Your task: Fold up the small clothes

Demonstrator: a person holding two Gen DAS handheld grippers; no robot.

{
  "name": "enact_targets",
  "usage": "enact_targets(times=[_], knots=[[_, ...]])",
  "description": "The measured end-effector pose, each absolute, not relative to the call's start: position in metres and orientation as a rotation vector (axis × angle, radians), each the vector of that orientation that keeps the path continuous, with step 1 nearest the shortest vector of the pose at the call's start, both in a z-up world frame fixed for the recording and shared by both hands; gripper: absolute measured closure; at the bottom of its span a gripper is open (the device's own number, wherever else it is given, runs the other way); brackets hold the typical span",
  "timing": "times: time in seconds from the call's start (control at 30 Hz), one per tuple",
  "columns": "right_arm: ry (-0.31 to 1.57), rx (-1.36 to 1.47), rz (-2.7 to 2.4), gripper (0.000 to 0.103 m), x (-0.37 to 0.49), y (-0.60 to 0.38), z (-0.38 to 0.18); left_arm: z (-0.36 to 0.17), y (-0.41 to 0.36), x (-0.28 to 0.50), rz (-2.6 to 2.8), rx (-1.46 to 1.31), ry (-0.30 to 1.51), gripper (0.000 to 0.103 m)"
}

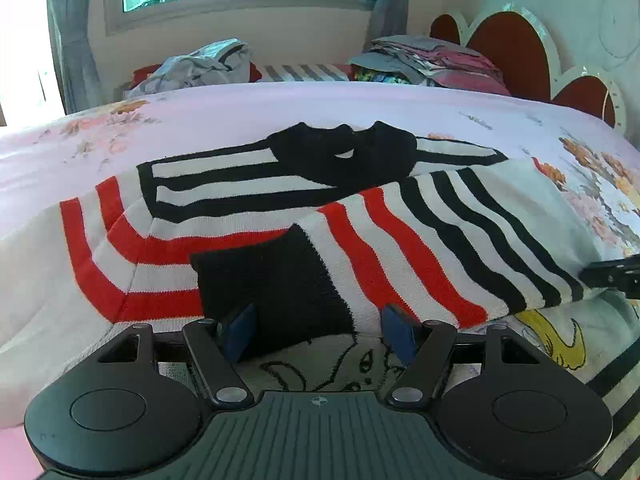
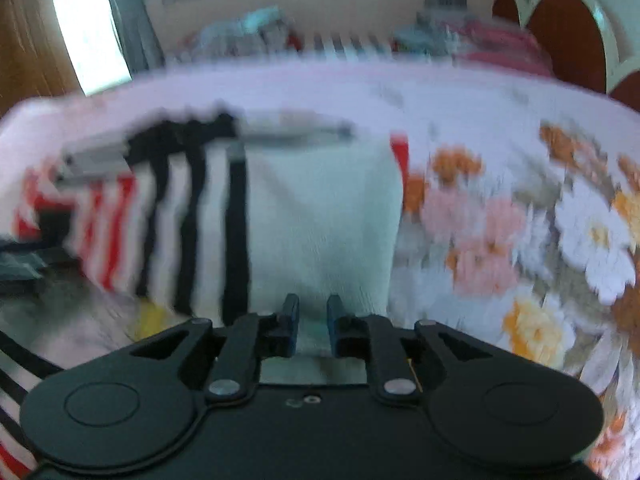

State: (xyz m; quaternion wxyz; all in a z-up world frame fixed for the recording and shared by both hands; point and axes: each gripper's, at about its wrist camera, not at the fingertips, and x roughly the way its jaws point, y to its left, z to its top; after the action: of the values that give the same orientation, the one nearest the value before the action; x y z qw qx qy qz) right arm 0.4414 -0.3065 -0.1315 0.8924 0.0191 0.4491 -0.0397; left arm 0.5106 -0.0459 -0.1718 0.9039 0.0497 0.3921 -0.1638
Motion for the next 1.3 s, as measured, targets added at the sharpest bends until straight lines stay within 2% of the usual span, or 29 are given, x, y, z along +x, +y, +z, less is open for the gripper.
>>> enact_targets(times=[0.23, 0.3, 0.33, 0.37, 0.4, 0.83, 1.3], knots=[[0.865, 0.065, -0.108, 0.083, 0.43, -0.295, -0.11, -0.163, -0.024, 0.498, -0.306, 0.089, 0.785, 0.034], [0.852, 0.074, -0.109, 0.076, 0.428, -0.292, -0.106, -0.157, -0.007, 0.493, -0.274, 0.056, 0.769, 0.033], [0.846, 0.074, -0.114, 0.072, 0.426, -0.29, -0.104, -0.154, 0.004, 0.49, -0.251, 0.031, 0.758, 0.028], [0.84, 0.074, -0.118, 0.064, 0.425, -0.289, -0.103, -0.151, 0.016, 0.488, -0.223, 0.01, 0.749, 0.016], [0.837, 0.074, -0.116, 0.06, 0.424, -0.286, -0.102, -0.148, 0.031, 0.483, -0.186, -0.015, 0.735, 0.013], [0.82, 0.062, -0.026, 0.061, 0.453, -0.209, -0.103, -0.155, 0.221, 0.427, 0.181, -0.247, 0.745, 0.013], [0.817, 0.007, 0.044, 0.061, 0.477, -0.145, -0.103, -0.166, 0.287, 0.419, 0.274, -0.298, 0.705, 0.013]])
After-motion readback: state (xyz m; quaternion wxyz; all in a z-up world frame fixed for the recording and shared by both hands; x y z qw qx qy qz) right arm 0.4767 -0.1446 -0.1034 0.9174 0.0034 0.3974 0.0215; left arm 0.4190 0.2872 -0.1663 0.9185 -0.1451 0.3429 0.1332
